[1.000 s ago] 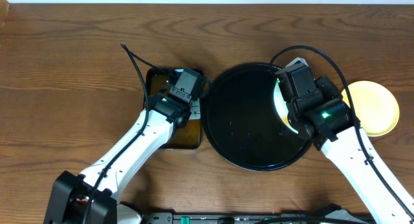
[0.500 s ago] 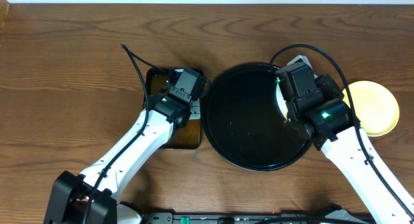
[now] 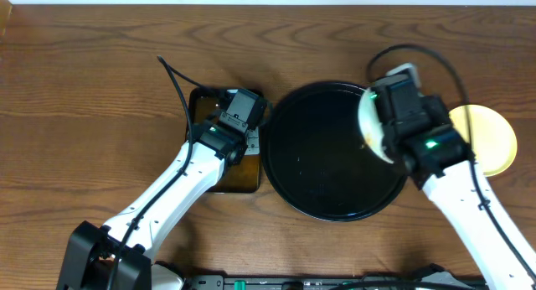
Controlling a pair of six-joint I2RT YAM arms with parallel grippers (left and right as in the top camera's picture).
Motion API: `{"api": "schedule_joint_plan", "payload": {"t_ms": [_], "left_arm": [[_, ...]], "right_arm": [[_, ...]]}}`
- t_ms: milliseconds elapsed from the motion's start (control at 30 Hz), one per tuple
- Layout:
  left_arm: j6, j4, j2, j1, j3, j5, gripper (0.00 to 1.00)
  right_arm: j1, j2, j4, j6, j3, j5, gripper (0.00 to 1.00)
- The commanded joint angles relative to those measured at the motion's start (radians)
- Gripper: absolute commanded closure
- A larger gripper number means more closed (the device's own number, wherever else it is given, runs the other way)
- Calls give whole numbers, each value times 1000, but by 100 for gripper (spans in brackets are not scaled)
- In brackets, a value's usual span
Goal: Clean dirty plates on tray and stack at the side
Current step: 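Place the pale-green plate onto the yellow plate stack at right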
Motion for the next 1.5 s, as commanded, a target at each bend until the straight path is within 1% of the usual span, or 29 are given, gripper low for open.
{"api": "schedule_joint_plan", "payload": {"t_ms": [0,100,200,333,533,633,733,900,933,967,1033,1067,1167,1233,1367,1467], "left_arm": [[79,10,2,5,-14,-29,92],[114,10,21,7,-16,-39,92],[114,14,50,14,-16,-39,92],[114,24,96,32,-16,-39,92],[113,44,159,64,-16,-38,92],[114,63,186,66,-16,-21,92],[114,85,212,66,-16,30,92],[113,97,250,66,-16,55,92],[113,97,257,66,-16,56,92],[113,97,263,66,-16,56,92],[113,97,270,66,-16,57,92],[114,97,273,66,-16,66,92],[113,109,274,66,-16,113,92],[113,122,274,66,-16,167,92],[114,143,274,63,-16,270,92],[114,165,274,55,-16,328,92]], "right_arm": [[-116,-2,1,212,18,-81,99],[-236,-2,0,300,18,-169,99],[-349,-2,3,345,18,-243,99],[-497,-1,20,357,18,-316,99],[-698,8,41,378,18,-343,99],[-772,36,58,387,18,-370,99],[-833,82,70,394,18,-395,99],[-896,162,126,406,18,-460,99],[-902,175,138,406,18,-483,96],[-907,189,154,406,18,-509,89],[-910,210,180,406,18,-578,57],[-909,217,182,406,18,-621,51],[-909,225,158,406,18,-771,52],[-907,225,122,406,18,-883,52],[-885,225,26,405,18,-1047,53],[-864,225,-39,397,18,-1058,53]]}}
